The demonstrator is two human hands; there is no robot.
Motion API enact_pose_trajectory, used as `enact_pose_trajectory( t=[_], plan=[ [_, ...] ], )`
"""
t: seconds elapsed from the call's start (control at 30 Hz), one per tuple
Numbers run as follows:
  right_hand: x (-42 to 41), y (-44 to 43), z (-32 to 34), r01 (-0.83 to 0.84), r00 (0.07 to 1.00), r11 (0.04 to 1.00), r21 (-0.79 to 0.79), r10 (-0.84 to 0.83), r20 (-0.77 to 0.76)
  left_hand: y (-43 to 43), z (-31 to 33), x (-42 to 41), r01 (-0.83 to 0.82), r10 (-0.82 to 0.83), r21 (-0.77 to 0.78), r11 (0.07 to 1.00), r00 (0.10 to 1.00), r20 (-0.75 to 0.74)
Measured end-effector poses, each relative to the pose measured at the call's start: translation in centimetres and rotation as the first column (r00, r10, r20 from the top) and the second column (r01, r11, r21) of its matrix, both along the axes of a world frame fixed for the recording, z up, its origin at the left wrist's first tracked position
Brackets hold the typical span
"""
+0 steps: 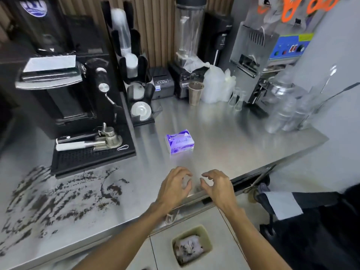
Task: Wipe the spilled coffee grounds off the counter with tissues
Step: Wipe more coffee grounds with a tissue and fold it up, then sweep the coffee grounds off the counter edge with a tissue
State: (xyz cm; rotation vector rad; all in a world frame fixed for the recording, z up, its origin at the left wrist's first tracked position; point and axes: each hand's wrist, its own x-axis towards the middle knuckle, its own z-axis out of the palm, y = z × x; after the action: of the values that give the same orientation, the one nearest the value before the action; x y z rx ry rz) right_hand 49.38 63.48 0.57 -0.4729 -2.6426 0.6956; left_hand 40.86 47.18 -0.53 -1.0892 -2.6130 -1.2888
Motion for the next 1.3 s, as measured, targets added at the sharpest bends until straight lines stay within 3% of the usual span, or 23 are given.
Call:
enact_pose_trajectory(
  t=[0.13,0.27,0.47,0.7,0.9,1.17,1.3],
  plan=[
    [-5.8,-0.4,1.7,0.005,1.000,1.000,0.022,-0.005,-0.012,-0.9,1.0,-6.7,-0.094,0.093,0.011,0.996,0.993,0.066],
    [-12.3,-0.1,2.6,-0.032,0.999,0.999,0.036,0.031,0.017,-0.2,1.1,-13.3,-0.149,0.170,-0.141,0.979,0.974,0.149],
    [-19.6,1.0,3.1,-0.041,0.992,0.996,0.083,0.030,0.125,2.0,-0.1,-19.2,-0.038,0.127,-0.247,0.968,0.927,0.353],
    [-22.2,3.3,2.6,-0.066,0.956,0.986,0.150,0.020,0.291,2.5,-1.9,-20.3,0.040,0.026,-0.245,0.969,0.966,0.259],
    [-22.2,3.5,1.9,-0.098,0.967,0.982,0.163,0.055,0.250,1.8,-2.5,-20.6,0.061,-0.009,-0.215,0.975,0.972,0.236],
    [-21.8,3.7,2.8,0.003,0.999,0.991,-0.132,0.002,0.038,1.4,-2.3,-20.6,0.061,-0.009,-0.214,0.975,0.972,0.236],
    [-21.5,3.9,2.4,0.122,0.989,0.901,-0.416,-0.146,-0.024,1.2,-2.4,-20.5,0.057,0.000,-0.218,0.974,0.968,0.253]
  ],
)
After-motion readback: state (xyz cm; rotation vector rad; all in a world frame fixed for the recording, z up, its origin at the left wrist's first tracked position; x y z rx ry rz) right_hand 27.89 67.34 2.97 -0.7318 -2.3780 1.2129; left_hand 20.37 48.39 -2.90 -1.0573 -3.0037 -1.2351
